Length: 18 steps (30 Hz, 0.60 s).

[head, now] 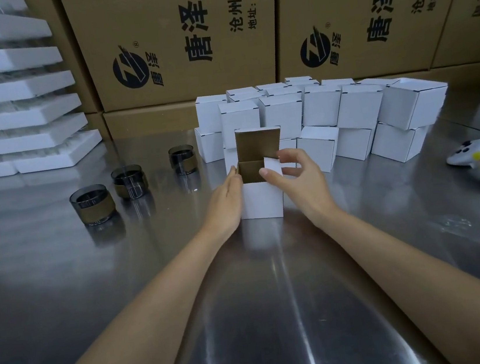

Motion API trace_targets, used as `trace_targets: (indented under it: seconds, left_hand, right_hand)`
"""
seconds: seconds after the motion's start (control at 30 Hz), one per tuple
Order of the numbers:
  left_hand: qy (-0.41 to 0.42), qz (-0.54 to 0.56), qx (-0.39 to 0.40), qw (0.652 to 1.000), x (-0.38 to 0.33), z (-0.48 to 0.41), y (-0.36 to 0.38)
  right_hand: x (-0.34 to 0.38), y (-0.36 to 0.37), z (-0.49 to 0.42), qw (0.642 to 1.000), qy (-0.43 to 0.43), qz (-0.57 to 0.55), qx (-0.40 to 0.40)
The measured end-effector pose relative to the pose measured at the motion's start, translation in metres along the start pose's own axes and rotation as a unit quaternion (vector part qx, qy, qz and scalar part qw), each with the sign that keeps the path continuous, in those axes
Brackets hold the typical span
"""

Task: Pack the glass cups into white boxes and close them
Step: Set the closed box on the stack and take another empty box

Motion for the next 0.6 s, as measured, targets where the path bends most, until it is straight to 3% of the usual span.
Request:
trace_targets:
  seconds: [0.17,0.27,0.4,0.6]
  left_hand:
    - [-0.035,0.057,0.007,0.998,0.001,-0.002,0.005]
    - [-0.041,0.069,0.016,0.997,0.004,-0.001,0.007]
    - [-0.05,0.076,0.03,0.995,0.009,-0.002,0.013]
    - [-0.018,0.076,0.042,0.996,0.012,-0.004,0.014]
  right_hand:
    - [-0.01,-0.001,-0.001,0.992,0.059,-0.109,-0.031]
    - [-0.015,-0.002,-0.002,0.991,0.073,-0.107,-0.044]
    - [-0.028,-0.006,-0.002,0.987,0.12,-0.062,-0.084]
    - [-0.022,0.005,-0.004,0.994,0.039,0.105,0.015]
Point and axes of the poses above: each hand's wrist, its own z-axis away from the middle knuckle, its own y-axis out of the palm, x = y × z, the point moved 7 cm from there along -z, towards the middle knuckle, and after that the axes turned 3 degrees about -x, right-handed, at the moved point
